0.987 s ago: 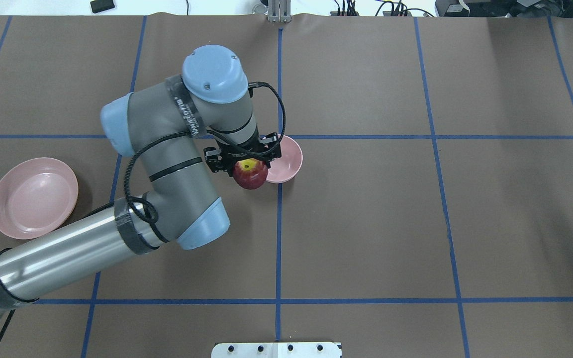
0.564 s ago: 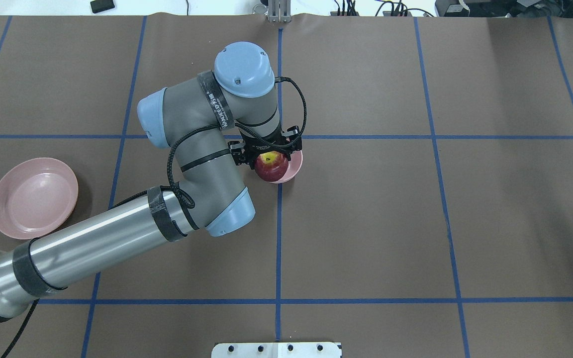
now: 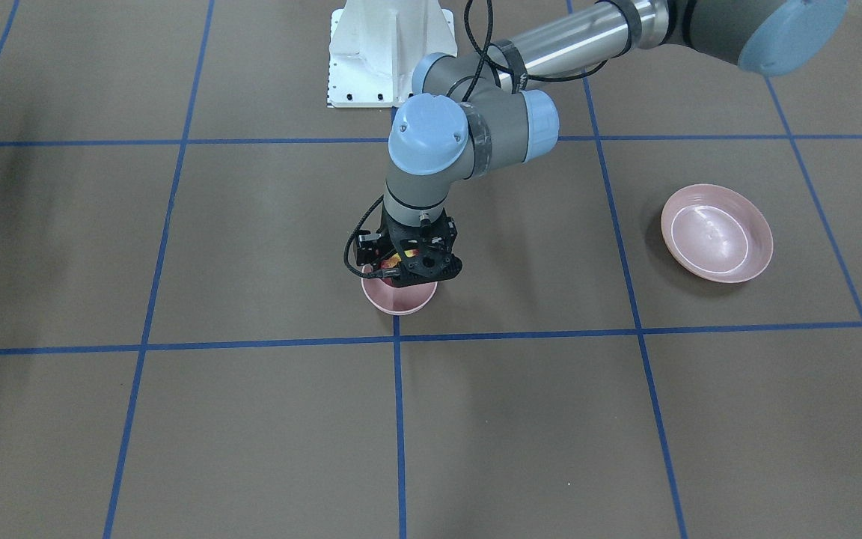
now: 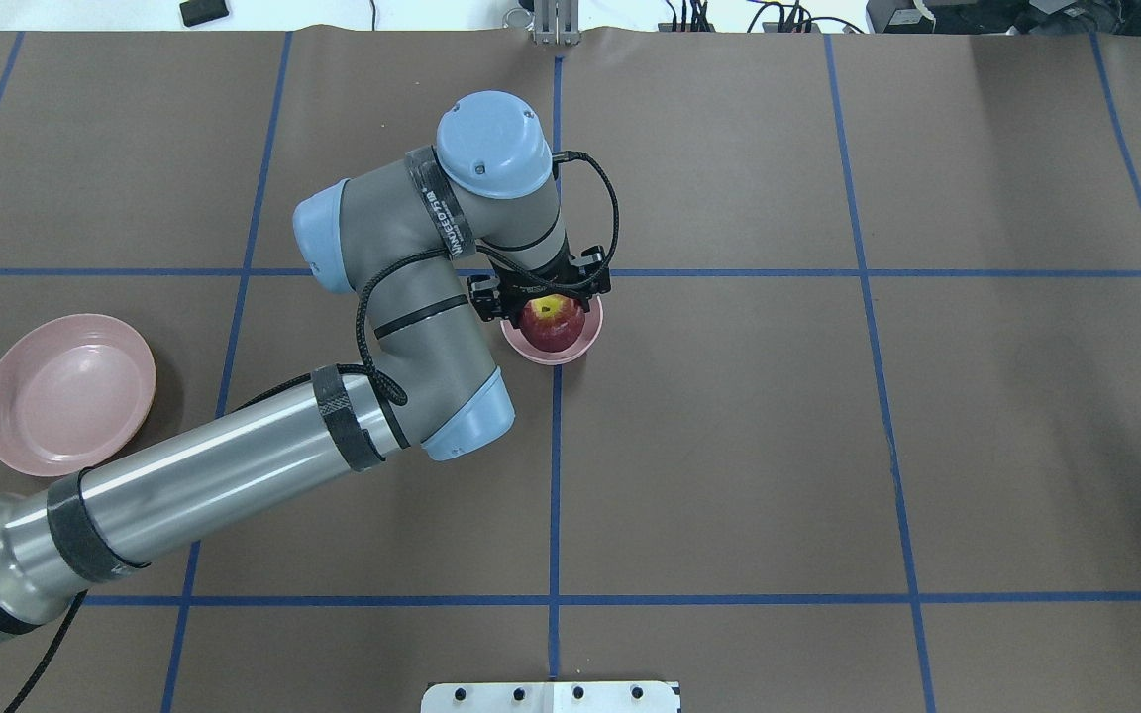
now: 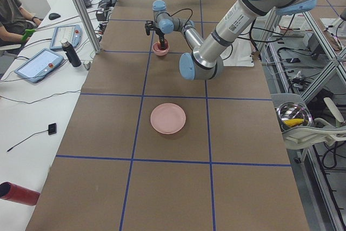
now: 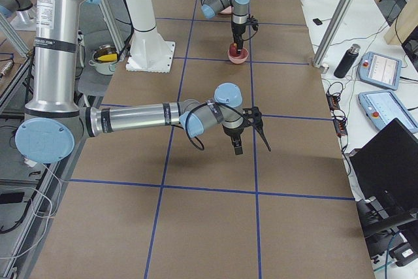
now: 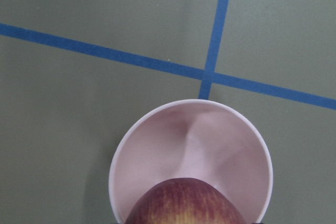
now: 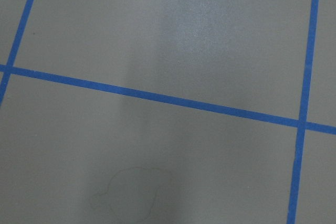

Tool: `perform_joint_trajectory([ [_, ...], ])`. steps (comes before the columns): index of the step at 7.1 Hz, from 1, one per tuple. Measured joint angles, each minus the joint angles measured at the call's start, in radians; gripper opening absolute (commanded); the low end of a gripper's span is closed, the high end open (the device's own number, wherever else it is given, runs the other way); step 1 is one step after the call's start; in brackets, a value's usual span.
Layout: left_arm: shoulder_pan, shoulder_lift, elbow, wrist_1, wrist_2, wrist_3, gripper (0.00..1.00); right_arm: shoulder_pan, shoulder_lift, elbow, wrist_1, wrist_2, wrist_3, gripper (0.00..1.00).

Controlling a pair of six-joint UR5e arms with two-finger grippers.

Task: Move apple from plate to bowl
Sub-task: 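Lower the apple into the bowl and open the left gripper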

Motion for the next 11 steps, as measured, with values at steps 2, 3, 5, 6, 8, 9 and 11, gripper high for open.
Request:
perform_joint_trajectory([
  [2,0.000,-0.001,0.018,-0.017,0.012,0.002,0.25,0.000,-0.001,-0.006,0.017,0.000,0.001,1.00],
  [3,0.000,-0.001,0.026,-0.031,0.013,0.002,0.32,-0.001,-0.002,-0.007,0.019,0.001,0.001,1.00],
  [5,0.000,-0.002,0.047,-0.065,0.013,0.001,0.76,0.000,-0.003,-0.007,0.021,0.002,0.001,1.00],
  [6,0.000,-0.002,0.051,-0.071,0.013,0.001,0.88,0.000,-0.003,-0.006,0.021,0.002,0.001,1.00],
  [8,0.000,-0.004,0.046,-0.073,0.013,-0.001,0.97,0.000,-0.005,0.001,0.022,0.001,0.001,1.00],
  [9,0.000,-0.005,0.039,-0.072,0.013,-0.006,0.97,0.000,-0.005,0.002,0.023,0.001,0.001,1.00],
  [11,0.000,-0.002,0.023,-0.068,0.014,-0.018,0.97,0.000,-0.002,-0.003,0.023,0.000,0.001,1.00],
])
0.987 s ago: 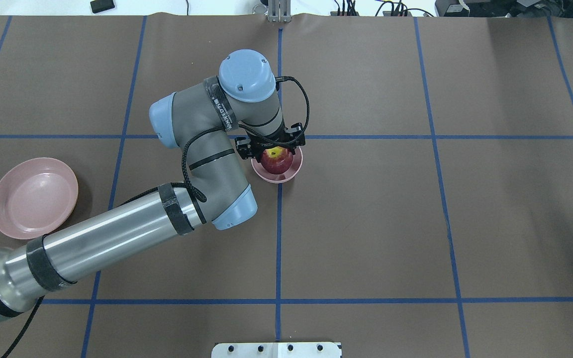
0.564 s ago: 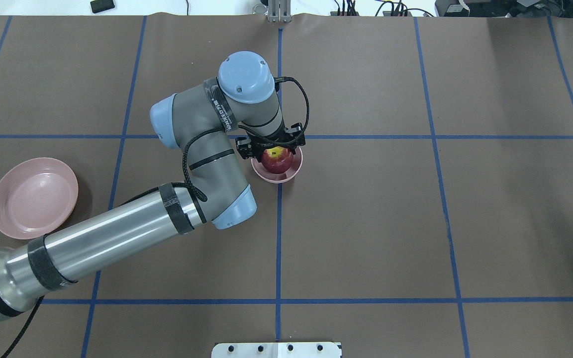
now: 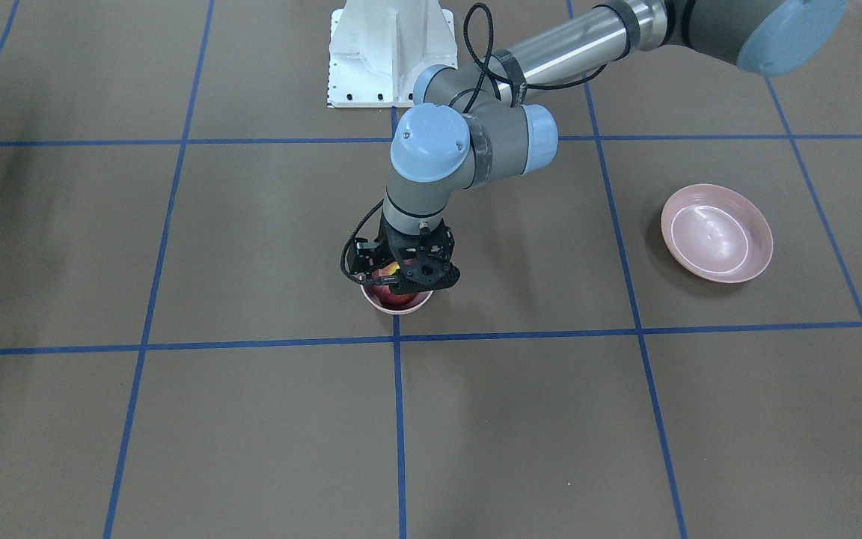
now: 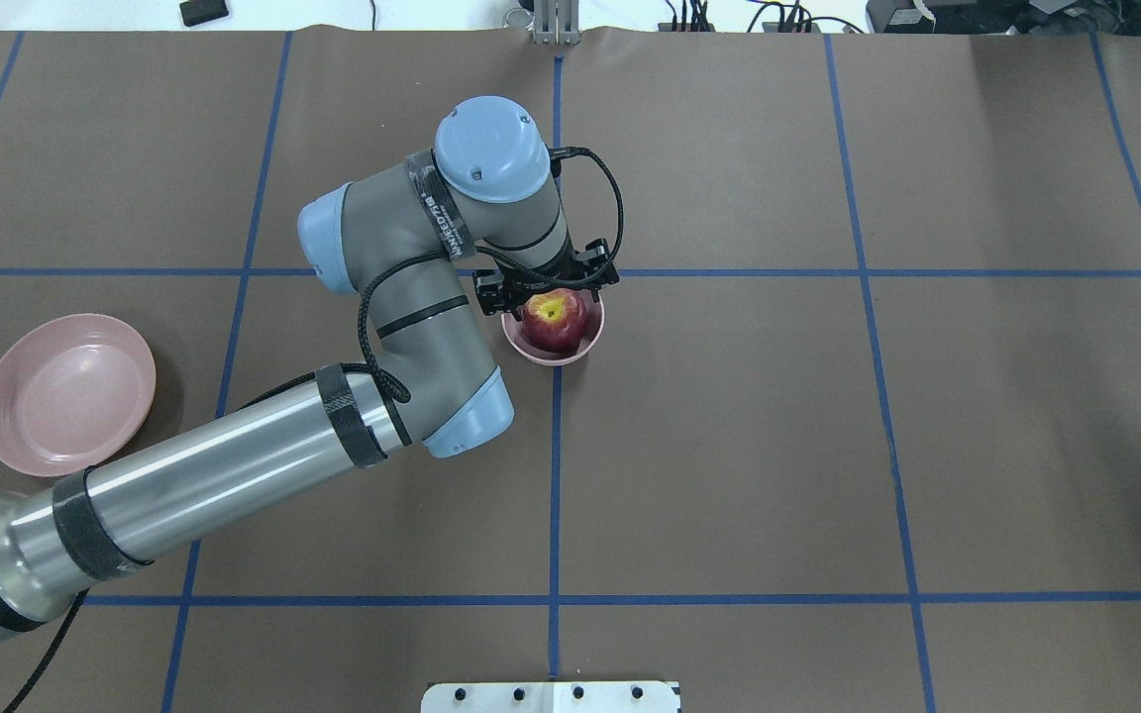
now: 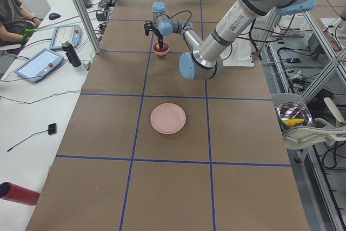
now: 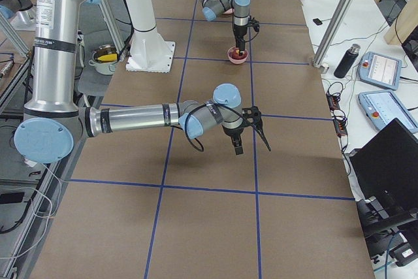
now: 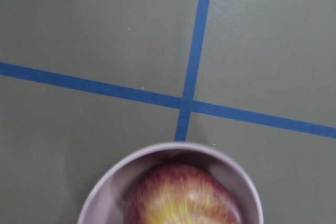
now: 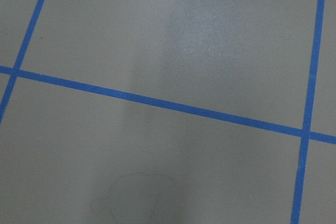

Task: Move apple from plate to bowl

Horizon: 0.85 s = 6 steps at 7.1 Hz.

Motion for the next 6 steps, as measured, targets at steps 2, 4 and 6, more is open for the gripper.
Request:
perform_joint_trajectory([
  [2,-0.005,0.029,-0.067,0.013,-0.002,-0.002,0.97,0.000,0.005,-0.002,-0.001,0.000,0.001,1.00],
  [4,-0.022,0.218,-0.321,0.069,-0.008,0.060,0.97,0.000,0.017,-0.003,-0.002,0.002,0.001,1.00],
  [6,-0.092,0.558,-0.646,0.147,-0.015,0.345,0.97,0.000,0.025,-0.002,-0.006,0.012,0.001,1.00],
])
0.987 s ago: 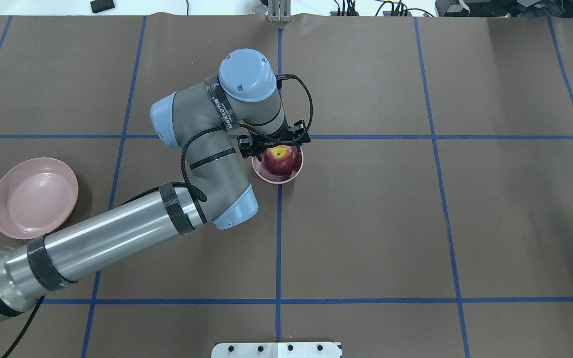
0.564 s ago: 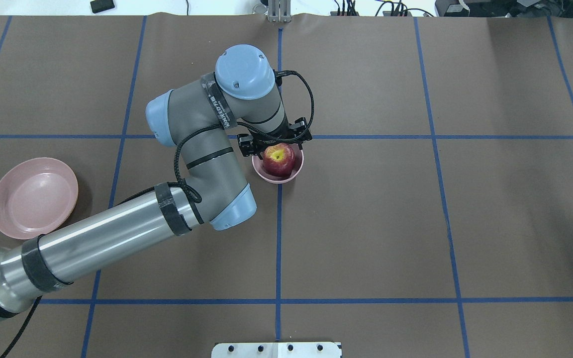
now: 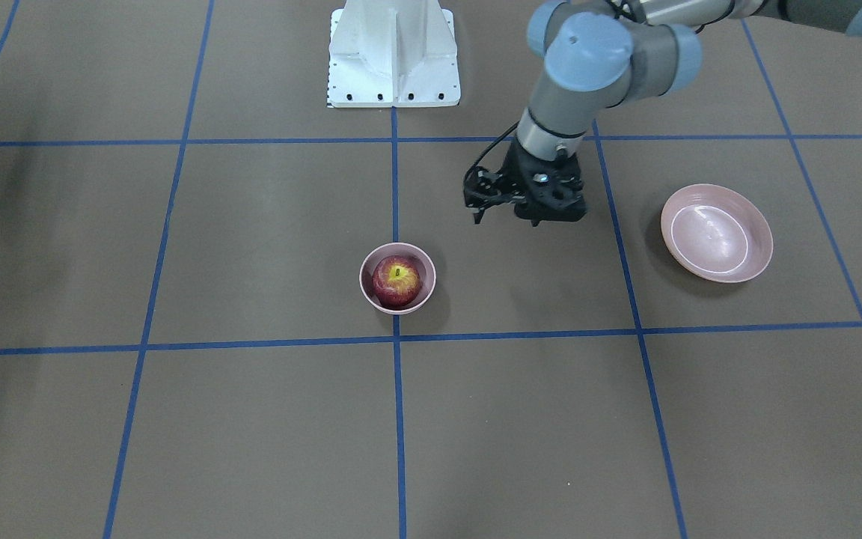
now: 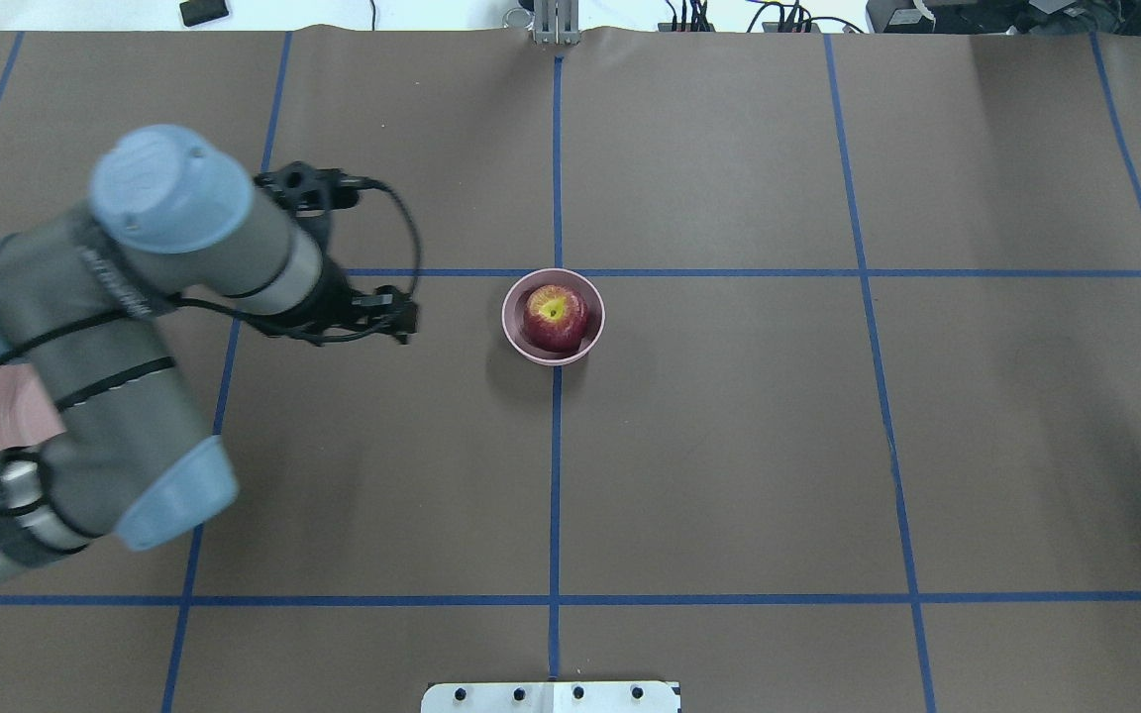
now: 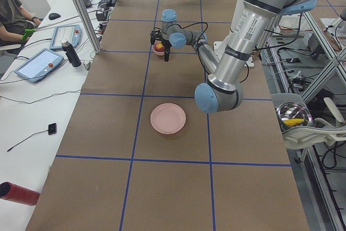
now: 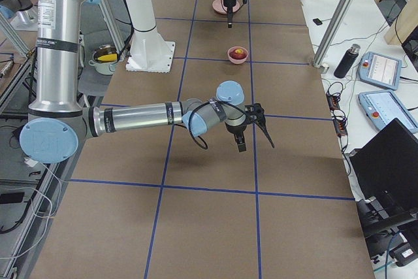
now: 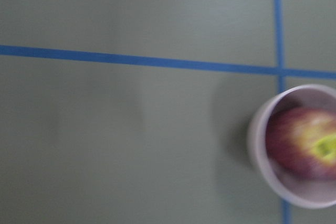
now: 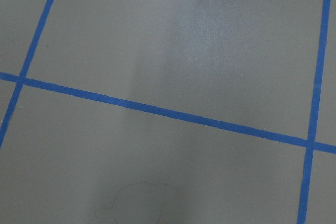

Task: Move apple from plate to bowl

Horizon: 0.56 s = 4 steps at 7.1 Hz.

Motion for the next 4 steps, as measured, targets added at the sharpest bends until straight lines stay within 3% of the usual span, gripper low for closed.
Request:
perform_joint_trajectory([
  [1,-0.068,0.169,-0.095,0.001,-0.028,0.159,0.97,0.000,0.002,0.001,-0.002,0.002,0.000,1.00],
  [2,-0.170,0.303,-0.129,-0.018,-0.107,0.330,0.97,0.000,0.005,0.001,-0.006,0.002,0.001,1.00],
  [4,-0.404,0.459,-0.079,-0.047,-0.278,0.667,0.96,-0.001,0.011,-0.001,-0.010,0.002,0.001,1.00],
])
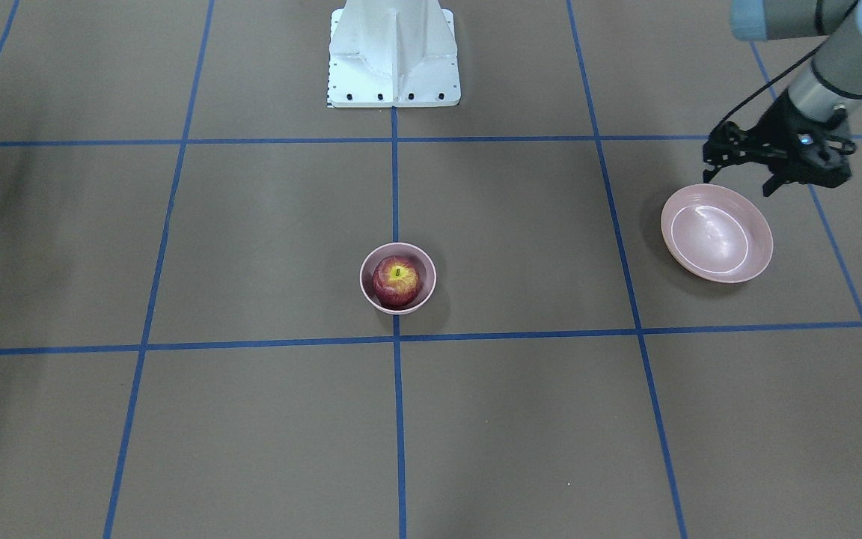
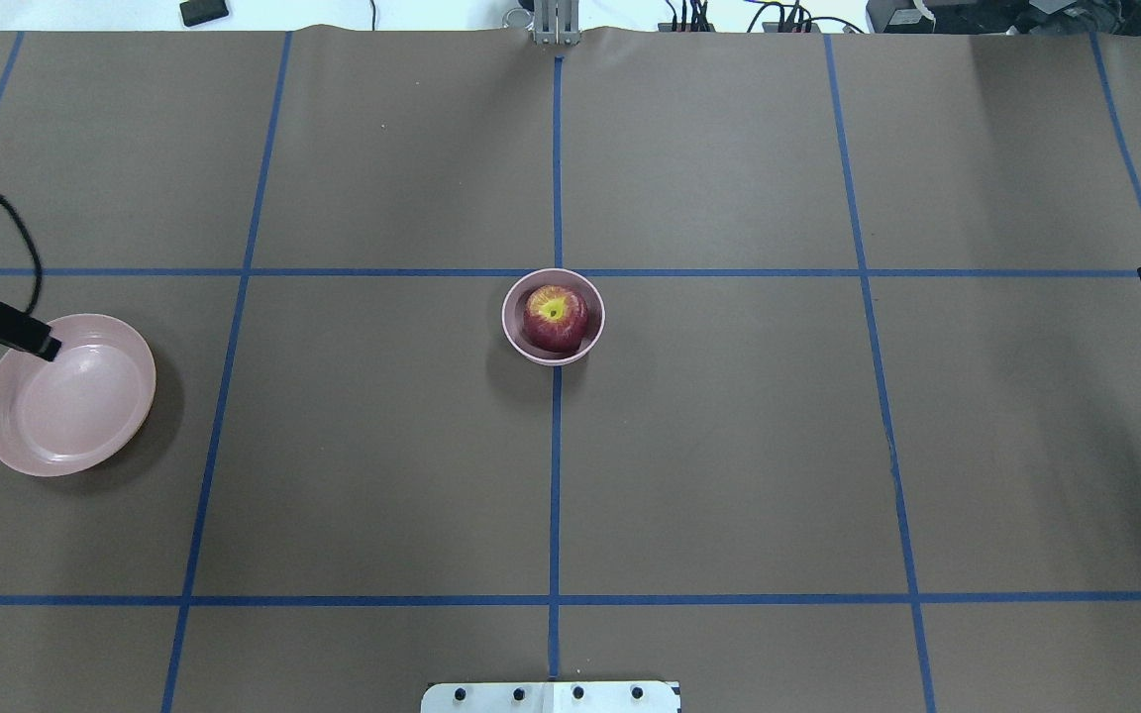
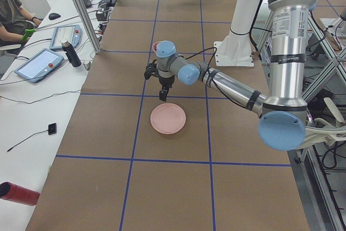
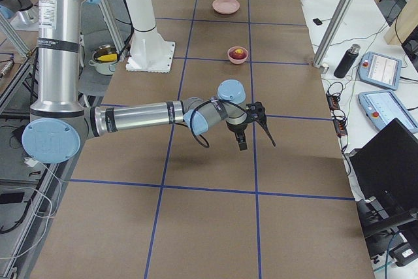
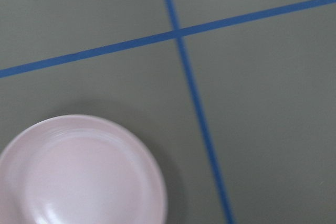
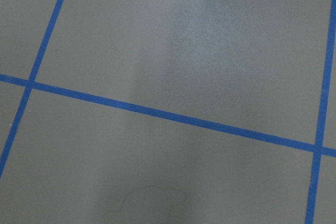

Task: Move apple from plate to bowl

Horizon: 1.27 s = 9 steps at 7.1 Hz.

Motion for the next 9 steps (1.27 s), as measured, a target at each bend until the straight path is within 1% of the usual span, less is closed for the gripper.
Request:
perform_joint_trajectory([
  [1,-0.086,0.032,0.039,-0.007,-0.042,0.090,0.96,0.000,-0.001,-0.002,0.000,0.000,-0.001,1.00],
  [3,-0.177,0.041,0.091,-0.017,-0.067,0.131,0.97,0.001,-0.020,-0.002,0.002,0.003,-0.001,1.00],
  [5,-0.196,0.026,0.122,-0.018,-0.070,0.132,0.97,0.020,-0.049,0.010,0.006,0.015,-0.002,1.00],
  [8,-0.197,-0.034,0.203,-0.022,-0.068,0.114,0.97,0.061,-0.055,0.011,0.002,0.063,-0.003,1.00],
  [9,-0.198,-0.048,0.216,-0.028,-0.067,0.112,0.97,0.064,-0.056,0.010,0.002,0.068,-0.002,1.00],
])
